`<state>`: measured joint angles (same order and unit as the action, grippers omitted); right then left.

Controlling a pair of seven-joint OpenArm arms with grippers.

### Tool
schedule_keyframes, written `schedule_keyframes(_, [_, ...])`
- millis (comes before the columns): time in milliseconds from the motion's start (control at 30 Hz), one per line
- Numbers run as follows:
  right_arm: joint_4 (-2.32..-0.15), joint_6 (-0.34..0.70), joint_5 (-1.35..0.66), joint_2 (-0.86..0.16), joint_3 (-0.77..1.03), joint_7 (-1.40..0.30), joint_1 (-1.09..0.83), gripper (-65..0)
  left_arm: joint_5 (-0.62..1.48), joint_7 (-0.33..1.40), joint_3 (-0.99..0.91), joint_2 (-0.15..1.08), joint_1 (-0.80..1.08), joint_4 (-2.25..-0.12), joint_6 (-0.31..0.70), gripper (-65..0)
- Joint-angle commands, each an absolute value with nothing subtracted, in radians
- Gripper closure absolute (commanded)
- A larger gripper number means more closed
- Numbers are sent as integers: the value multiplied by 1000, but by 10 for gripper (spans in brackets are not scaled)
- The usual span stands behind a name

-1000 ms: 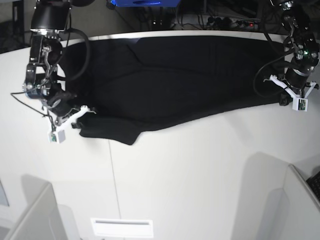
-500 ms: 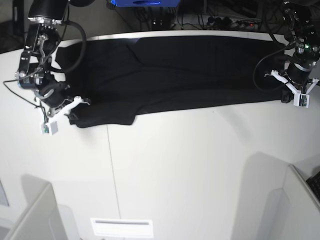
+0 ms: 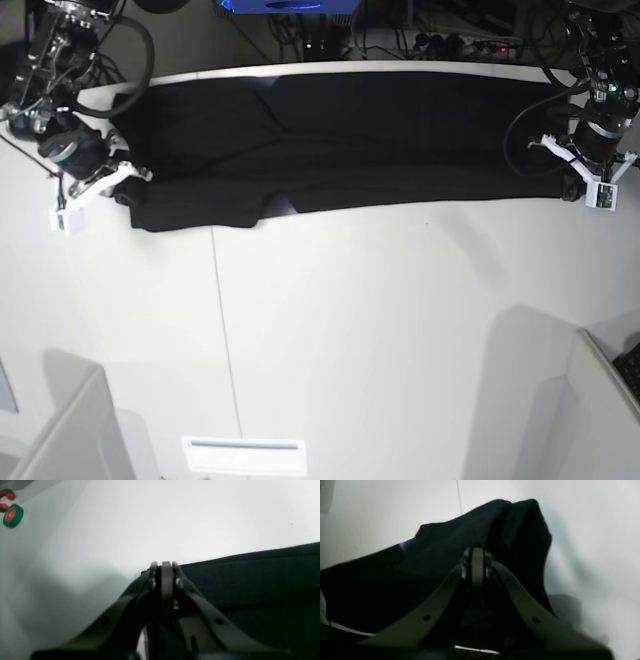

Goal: Fold the T-shirt properly
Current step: 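Fold the hem edge with both grippers over onto the collar edge, then release the hem and regrasp the folded strip's ends with both grippers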

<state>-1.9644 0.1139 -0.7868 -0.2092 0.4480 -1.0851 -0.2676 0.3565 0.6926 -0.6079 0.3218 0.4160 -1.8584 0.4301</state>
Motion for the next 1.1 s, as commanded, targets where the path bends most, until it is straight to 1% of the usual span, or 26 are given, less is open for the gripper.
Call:
schedule_keyframes(0, [-1988, 117, -802, -222, 455, -1066, -269, 0, 363, 668, -618, 340, 418, -1885, 427, 0])
schedule_keyframes(133, [-1991, 117, -817, -222, 456, -1066, -300, 0, 363, 668, -618, 340, 430, -1890, 427, 0])
schedule_keyframes(300, [-2002, 114, -964, -231, 487, -1066, -355, 0, 363, 668, -618, 340, 453, -1894, 427, 0])
schedule_keyframes(400, [-2003, 114, -1001, -231, 513, -1066, -386, 0, 363, 668, -628, 340, 483, -1905, 427, 0])
schedule_keyframes(600, [-2002, 114, -1000, -223, 507, -1066, -458, 0, 363, 668, -676, 340, 504, -1913, 427, 0])
schedule_keyframes(900, [-1994, 114, -997, -222, 506, -1064, -478, 0, 360, 668, -665, 337, 549, -1908, 427, 0])
schedule_keyframes(967, [-1986, 114, -961, -220, 503, -1059, -481, 0, 361, 668, -665, 337, 562, -1908, 427, 0])
schedule_keyframes(1067, [-1974, 114, -872, -191, 506, -1058, -476, 0, 360, 668, -665, 337, 564, -1906, 427, 0])
